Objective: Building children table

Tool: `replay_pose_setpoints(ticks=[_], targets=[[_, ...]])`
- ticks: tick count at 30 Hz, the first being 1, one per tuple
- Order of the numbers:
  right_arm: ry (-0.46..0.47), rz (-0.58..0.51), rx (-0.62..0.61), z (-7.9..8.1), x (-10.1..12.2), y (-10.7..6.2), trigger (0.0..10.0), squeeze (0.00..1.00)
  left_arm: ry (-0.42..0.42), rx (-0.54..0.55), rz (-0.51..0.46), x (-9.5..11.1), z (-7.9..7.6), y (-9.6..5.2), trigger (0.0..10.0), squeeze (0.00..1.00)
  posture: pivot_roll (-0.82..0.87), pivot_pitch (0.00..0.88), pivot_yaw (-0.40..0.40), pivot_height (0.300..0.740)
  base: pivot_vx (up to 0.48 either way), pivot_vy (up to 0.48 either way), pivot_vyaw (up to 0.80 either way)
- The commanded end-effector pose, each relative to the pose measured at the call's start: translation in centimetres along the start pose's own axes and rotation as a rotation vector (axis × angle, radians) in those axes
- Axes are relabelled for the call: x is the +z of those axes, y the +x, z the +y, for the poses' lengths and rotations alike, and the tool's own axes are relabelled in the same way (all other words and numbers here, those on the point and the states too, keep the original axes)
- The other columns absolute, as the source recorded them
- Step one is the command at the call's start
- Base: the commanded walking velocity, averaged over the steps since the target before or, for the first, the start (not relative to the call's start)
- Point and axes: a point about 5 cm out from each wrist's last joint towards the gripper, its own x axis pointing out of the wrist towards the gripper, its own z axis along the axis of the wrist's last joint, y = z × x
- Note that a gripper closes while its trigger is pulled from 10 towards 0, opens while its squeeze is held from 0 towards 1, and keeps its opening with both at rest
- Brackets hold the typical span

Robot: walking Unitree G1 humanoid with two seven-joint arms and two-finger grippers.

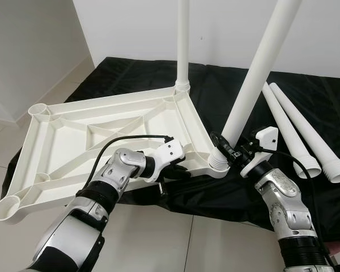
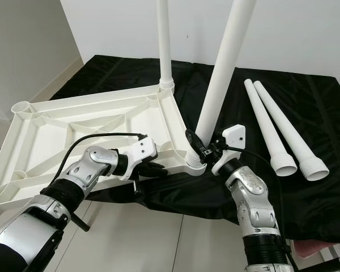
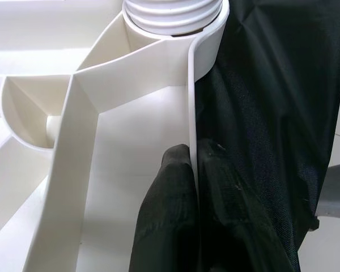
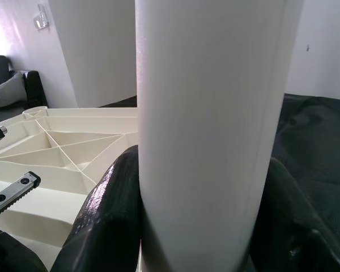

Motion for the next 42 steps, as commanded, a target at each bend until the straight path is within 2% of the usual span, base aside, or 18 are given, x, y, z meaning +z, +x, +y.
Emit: replay_pose_setpoints(ticks=[1, 9, 17, 29, 35, 42], targets=[[-0.001, 0.027, 0.002, 0.1, -0.6, -0.3, 10.0, 0.0, -0.014, 0.0, -0.001, -0.5, -0.2, -0.1, 10.0, 0.0, -0.18, 0.104, 0.086, 0.74, 0.0, 0.0, 0.0], [-0.058, 0.043, 0.033, 0.3, -0.5, -0.3, 10.0, 0.0, -0.011, -0.006, 0.003, -0.5, -0.3, -0.1, 10.0, 0.0, -0.18, 0.099, 0.088, 0.74, 0.0, 0.0, 0.0], [-0.057, 0.066, 0.051, 0.4, -0.9, -0.7, 10.0, 0.0, -0.01, -0.005, 0.004, -0.5, -0.2, -0.1, 10.0, 0.0, -0.18, 0.101, 0.089, 0.74, 0.0, 0.0, 0.0], [-0.106, 0.096, 0.088, 0.6, -1.4, -0.8, 10.0, 0.0, -0.014, -0.004, 0.002, -0.5, -0.2, -0.2, 10.0, 0.0, -0.18, 0.112, 0.09, 0.74, 0.0, 0.0, 0.0], [-0.096, 0.115, 0.103, 0.9, -1.9, -0.8, 10.0, 0.0, -0.016, -0.003, -0.002, -0.4, -0.3, -0.2, 10.0, 0.0, -0.17, 0.116, 0.089, 0.74, 0.0, 0.0, 0.0], [0.008, 0.153, 0.123, 0.4, -2.3, -0.5, 10.0, 0.0, -0.015, -0.003, 0.0, -0.5, -0.2, -0.3, 10.0, 0.0, -0.17, 0.105, 0.09, 0.74, 0.0, 0.0, 0.0]])
